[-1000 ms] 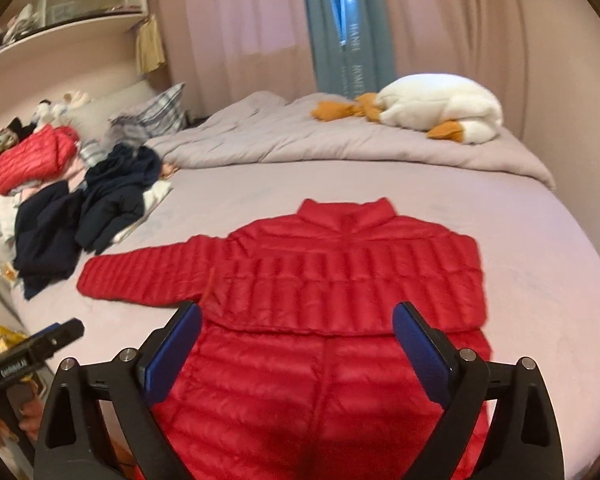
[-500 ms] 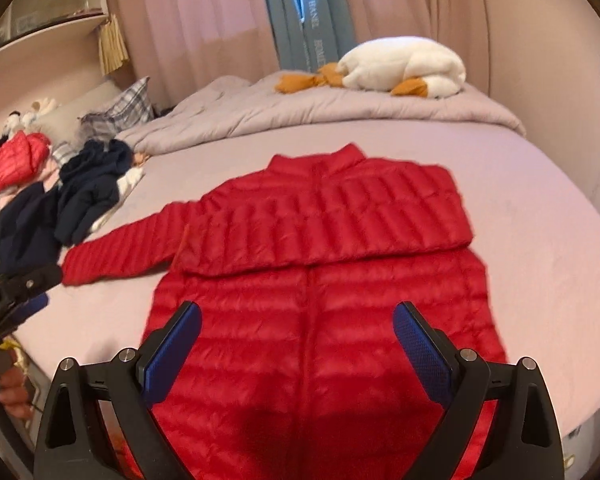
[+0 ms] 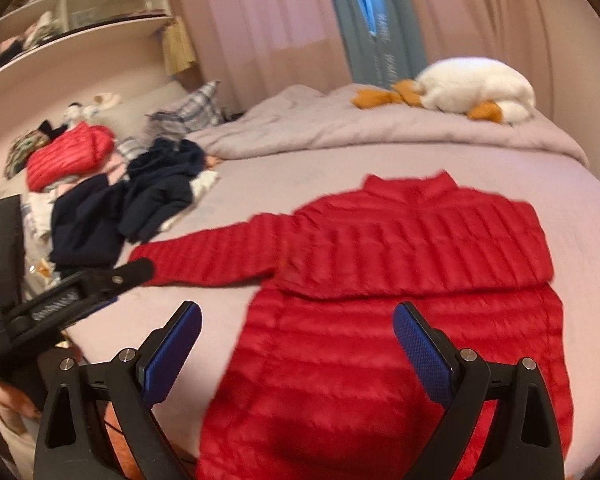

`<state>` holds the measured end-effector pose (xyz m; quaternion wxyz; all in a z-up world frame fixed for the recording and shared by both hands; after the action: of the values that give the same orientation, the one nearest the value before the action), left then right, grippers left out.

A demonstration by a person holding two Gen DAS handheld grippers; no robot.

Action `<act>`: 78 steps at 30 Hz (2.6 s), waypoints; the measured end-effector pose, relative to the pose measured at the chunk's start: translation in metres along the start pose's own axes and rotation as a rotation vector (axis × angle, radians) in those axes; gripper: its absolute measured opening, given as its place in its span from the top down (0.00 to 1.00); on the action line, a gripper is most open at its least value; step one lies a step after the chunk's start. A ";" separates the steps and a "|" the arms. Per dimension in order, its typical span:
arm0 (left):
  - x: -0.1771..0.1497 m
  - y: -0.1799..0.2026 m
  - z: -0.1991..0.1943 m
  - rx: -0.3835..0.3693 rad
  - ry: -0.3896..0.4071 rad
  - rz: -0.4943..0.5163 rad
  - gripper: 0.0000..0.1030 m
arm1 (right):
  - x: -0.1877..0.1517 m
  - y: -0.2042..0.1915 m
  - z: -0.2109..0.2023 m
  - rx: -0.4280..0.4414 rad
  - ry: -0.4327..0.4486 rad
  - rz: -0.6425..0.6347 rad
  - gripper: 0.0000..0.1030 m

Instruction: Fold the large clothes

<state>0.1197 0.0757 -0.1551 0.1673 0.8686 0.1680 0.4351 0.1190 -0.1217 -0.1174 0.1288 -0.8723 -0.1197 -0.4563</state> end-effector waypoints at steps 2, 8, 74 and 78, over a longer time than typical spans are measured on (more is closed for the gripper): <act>0.002 -0.001 0.004 0.002 0.001 -0.003 0.03 | 0.009 -0.005 -0.004 0.014 0.026 -0.012 0.07; 0.007 0.008 0.026 -0.043 -0.012 0.021 0.03 | 0.036 0.035 0.000 -0.146 0.068 0.047 0.07; -0.001 0.046 0.268 -0.156 -0.324 0.117 0.82 | -0.005 0.254 0.090 -0.411 -0.209 0.358 0.56; 0.012 0.053 0.254 -0.093 -0.276 0.134 0.88 | -0.006 0.253 0.091 -0.415 -0.216 0.341 0.56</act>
<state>0.3406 -0.0024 -0.2669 0.1993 0.9208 0.0648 0.3291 0.2674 -0.3295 -0.2017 0.0086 -0.9311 0.1115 -0.3472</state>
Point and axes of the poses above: each gripper's, at about its wrist camera, not at the fingertips, and z roughly the way its jaws point, y to its right, x to its top, the point moved 8 cm from there along z, roughly the way its jaws point, and after that the axes turned 8 degrees about -x, right-handed, at the moved point
